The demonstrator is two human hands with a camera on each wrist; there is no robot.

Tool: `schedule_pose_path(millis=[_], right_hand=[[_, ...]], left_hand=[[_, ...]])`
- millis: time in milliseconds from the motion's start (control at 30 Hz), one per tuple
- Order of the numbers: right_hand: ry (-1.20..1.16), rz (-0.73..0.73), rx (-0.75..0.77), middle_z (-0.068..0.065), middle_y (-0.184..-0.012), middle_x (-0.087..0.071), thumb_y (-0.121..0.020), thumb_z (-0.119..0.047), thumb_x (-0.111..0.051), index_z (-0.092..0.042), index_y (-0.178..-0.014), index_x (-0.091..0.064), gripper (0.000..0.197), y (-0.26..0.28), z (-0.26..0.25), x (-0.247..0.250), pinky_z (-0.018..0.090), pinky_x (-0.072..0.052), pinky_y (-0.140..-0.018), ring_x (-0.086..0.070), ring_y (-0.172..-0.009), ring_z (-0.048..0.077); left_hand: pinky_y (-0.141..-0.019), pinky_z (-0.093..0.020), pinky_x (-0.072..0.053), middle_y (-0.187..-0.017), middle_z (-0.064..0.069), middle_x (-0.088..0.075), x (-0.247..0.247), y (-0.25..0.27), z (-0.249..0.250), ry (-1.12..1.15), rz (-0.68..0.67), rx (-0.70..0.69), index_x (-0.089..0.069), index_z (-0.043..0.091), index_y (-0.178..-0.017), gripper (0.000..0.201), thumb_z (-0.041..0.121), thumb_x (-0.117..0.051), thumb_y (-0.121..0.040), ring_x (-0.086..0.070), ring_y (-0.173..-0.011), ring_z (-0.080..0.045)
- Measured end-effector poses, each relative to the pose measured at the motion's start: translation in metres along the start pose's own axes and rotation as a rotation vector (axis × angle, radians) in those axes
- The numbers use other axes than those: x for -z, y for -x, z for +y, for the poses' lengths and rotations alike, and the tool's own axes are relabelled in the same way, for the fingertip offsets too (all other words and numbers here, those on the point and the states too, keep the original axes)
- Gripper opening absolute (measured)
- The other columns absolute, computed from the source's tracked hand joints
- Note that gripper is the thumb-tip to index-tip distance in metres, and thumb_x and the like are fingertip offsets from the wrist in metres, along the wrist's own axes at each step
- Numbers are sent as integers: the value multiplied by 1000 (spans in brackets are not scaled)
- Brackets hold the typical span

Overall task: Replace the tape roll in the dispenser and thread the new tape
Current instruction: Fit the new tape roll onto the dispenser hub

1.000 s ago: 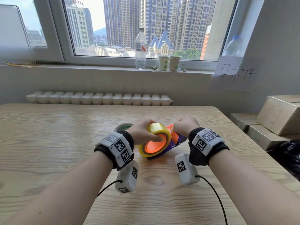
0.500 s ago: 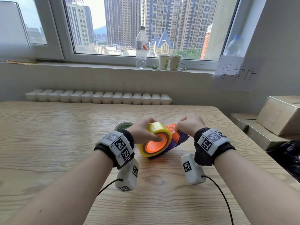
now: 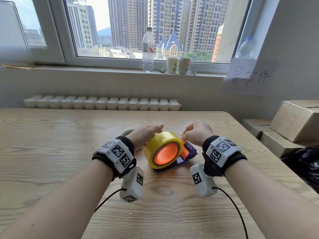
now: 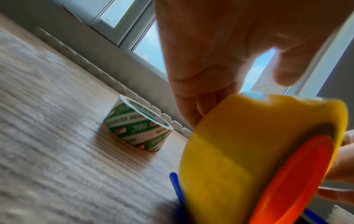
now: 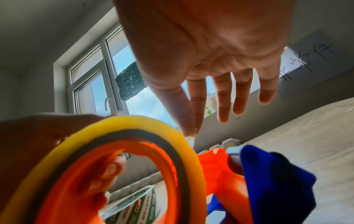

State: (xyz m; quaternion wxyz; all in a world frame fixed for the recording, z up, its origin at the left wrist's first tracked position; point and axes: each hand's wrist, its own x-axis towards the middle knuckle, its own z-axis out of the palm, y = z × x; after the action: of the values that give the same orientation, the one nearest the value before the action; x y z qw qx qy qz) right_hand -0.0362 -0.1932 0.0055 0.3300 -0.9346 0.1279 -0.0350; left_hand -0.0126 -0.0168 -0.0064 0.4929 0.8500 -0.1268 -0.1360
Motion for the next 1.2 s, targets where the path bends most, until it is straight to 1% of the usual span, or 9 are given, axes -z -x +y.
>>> schedule_pose_path(millis=[133,400,500,633,700,766,900,1066,1200], right_hand=[[19,5,-16,0,-81,-66,-75,-10,-67,-14,-78,-76,10,-2,6,-1,21,-39,-58,-56,-87,16],[42,-46,-29,3,-78,-65,-78,-10,-60,-15,-76,-71,12,-2,5,-4,27,-45,-64,-57,-76,20],[44,-128,-35,6,-62,-63,-78,-2,-49,-11,-69,-63,19,-3,1,-6,28,-49,-55,-56,-53,18],[25,-206,-3,11,-58,-62,-82,5,-37,-5,-73,-57,25,-1,-3,-8,27,-52,-49,-58,-46,18],[39,-224,23,10,-57,-61,-85,4,-37,-6,-72,-56,25,0,-3,-8,26,-52,-48,-58,-46,17],[58,-235,44,9,-58,-61,-87,2,-38,-6,-73,-57,25,2,-3,-6,26,-50,-48,-59,-47,18],[104,-211,96,14,-70,-68,-86,-4,-45,-7,-80,-60,17,5,-2,-5,33,-56,-62,-63,-58,23],[143,-93,186,12,-90,-72,-87,-24,-54,-23,-69,-54,18,7,-8,-4,45,-56,-81,-68,-83,29],[143,11,324,7,-91,-71,-90,-24,-49,-23,-84,-55,9,10,-11,-4,45,-53,-84,-67,-87,28]], left_hand=[[-63,-24,-45,-82,-3,-58,1,-5,-7,12,38,87,-62,6,-107,26,7,-42,-91,-54,-76,-16],[-69,-28,-52,-68,-2,-56,-3,-16,-17,-97,-86,275,-60,7,-77,21,26,-59,-86,-54,-63,-13],[-64,-22,-51,-78,-5,-60,-8,-19,-19,-239,-140,261,-65,3,-92,20,21,-59,-85,-58,-72,-14],[-53,-21,-43,-71,-8,-58,-21,-22,-14,-381,-189,247,-60,4,-71,19,12,-57,-87,-52,-60,-15],[-51,-19,-38,-91,-17,-67,-26,-23,-11,-475,-200,235,-65,-2,-88,15,9,-55,-88,-52,-70,-18],[-50,-17,-39,-103,-20,-65,-28,-25,-10,-506,-212,230,-64,-2,-99,18,8,-55,-88,-51,-68,-16],[-49,-17,-40,-85,-8,-60,-29,-25,-13,-470,-232,231,-62,0,-108,24,11,-54,-89,-47,-58,-8],[-44,-18,-47,-63,-3,-50,-30,-26,-16,-299,-211,232,-54,8,-71,19,6,-52,-90,-51,-52,-10],[-50,-21,-52,-51,3,-59,-25,-23,-20,-45,-131,225,-57,9,-68,19,6,-52,-86,-56,-43,-5]])
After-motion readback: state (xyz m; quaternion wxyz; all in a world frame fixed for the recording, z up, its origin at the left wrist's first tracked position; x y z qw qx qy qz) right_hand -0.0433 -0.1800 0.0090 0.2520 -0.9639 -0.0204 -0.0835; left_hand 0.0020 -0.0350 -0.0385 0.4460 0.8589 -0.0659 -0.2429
